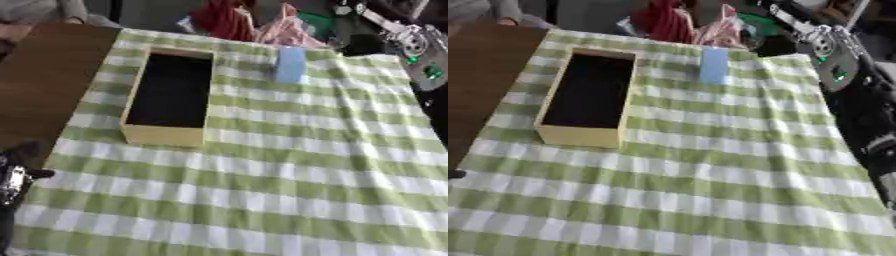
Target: Pick up objects on the table and place them in the box.
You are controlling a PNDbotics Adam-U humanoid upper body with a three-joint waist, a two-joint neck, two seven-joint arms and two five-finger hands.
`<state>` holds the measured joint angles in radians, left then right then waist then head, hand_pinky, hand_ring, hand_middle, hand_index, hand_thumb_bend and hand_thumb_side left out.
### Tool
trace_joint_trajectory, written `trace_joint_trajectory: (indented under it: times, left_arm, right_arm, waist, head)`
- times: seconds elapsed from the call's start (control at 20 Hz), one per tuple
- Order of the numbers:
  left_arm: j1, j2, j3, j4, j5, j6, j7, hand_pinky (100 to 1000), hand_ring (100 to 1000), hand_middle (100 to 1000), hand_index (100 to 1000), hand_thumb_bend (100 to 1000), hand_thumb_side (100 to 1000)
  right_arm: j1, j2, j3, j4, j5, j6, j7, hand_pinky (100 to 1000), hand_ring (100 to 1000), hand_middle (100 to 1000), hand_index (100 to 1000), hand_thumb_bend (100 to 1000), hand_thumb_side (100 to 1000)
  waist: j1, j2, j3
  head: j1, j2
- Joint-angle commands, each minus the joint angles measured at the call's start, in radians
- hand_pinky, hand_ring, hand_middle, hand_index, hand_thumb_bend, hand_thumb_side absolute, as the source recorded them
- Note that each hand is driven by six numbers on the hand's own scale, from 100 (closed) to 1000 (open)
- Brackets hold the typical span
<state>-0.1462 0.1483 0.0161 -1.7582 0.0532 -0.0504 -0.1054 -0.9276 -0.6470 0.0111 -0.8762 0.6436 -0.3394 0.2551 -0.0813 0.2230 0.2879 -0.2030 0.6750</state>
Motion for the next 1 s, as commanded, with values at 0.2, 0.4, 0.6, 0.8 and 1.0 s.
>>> trace_joint_trajectory:
  times: [0.2,0.4,0.6,0.8,1.0]
  left_arm:
    - [-0.028,0.013,-0.018,-0.025,0.012,-0.002,-0.03,646,873,751,690,100,581]
    - [-0.035,0.009,-0.026,-0.025,0.015,-0.001,-0.042,646,873,752,690,100,584]
    - [-0.035,0.007,-0.029,-0.026,0.015,-0.003,-0.049,647,873,752,690,100,581]
    - [-0.036,0.004,-0.03,-0.025,0.014,-0.006,-0.052,647,874,752,690,100,579]
    - [-0.035,0.002,-0.031,-0.024,0.013,-0.008,-0.054,647,874,752,690,100,579]
  right_arm:
    - [-0.029,-0.022,-0.038,0.083,0.072,0.023,-0.051,883,1000,932,1000,100,454]
    - [-0.036,-0.022,-0.049,0.133,0.088,0.04,-0.081,879,1000,930,1000,100,460]
    - [-0.044,-0.016,-0.054,0.173,0.1,0.05,-0.097,870,1000,921,1000,100,482]
    - [-0.05,-0.004,-0.052,0.2,0.114,0.052,-0.1,872,1000,923,1000,100,498]
    - [-0.056,0.011,-0.049,0.215,0.13,0.046,-0.091,874,1000,925,1000,100,518]
  waist:
    - [-0.001,-0.007,0.036]
    - [-0.002,-0.001,0.055]
    - [0.001,0.005,0.067]
    - [0.005,0.011,0.074]
    - [0.009,0.014,0.076]
  head:
    - [-0.032,-0.03]
    - [-0.048,-0.036]
    - [-0.06,-0.04]
    - [-0.07,-0.044]
    - [-0.077,-0.045]
